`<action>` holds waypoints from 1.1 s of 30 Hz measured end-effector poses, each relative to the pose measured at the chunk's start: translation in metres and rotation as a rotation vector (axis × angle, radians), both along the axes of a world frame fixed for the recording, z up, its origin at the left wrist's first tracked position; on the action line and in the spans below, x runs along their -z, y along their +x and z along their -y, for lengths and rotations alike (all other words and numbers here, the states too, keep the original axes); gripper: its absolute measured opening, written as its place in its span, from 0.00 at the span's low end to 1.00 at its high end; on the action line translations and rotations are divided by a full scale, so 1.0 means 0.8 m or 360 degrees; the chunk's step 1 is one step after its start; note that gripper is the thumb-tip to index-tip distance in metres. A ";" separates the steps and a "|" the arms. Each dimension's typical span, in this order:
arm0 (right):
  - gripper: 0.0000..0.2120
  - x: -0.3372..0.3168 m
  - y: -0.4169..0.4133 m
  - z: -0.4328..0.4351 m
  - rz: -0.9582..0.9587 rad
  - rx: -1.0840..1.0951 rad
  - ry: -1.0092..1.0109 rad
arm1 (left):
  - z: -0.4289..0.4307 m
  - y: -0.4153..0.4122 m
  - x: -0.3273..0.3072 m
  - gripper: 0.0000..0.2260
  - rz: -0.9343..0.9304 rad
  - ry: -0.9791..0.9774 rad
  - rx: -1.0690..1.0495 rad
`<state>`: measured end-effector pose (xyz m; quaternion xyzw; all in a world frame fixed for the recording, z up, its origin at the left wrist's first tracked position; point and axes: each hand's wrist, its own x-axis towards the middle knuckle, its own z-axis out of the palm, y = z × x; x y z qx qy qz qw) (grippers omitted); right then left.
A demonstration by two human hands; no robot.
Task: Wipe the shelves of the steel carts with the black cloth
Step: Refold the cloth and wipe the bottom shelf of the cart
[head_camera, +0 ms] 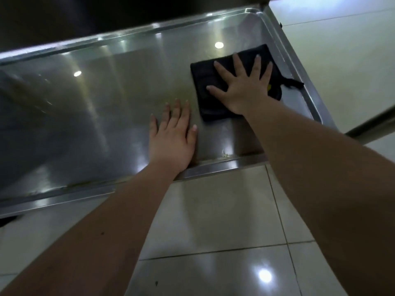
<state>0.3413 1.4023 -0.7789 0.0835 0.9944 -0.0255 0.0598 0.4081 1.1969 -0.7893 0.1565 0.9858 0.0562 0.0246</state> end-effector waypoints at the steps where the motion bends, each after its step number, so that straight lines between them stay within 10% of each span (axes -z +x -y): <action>1: 0.36 0.000 -0.007 0.001 -0.0022 0.0022 -0.0017 | 0.000 -0.002 0.000 0.27 0.0016 0.0013 -0.0025; 33: 0.35 -0.004 0.170 -0.027 0.0153 0.0005 -0.0039 | 0.004 0.002 0.002 0.26 -0.0039 -0.0037 -0.0015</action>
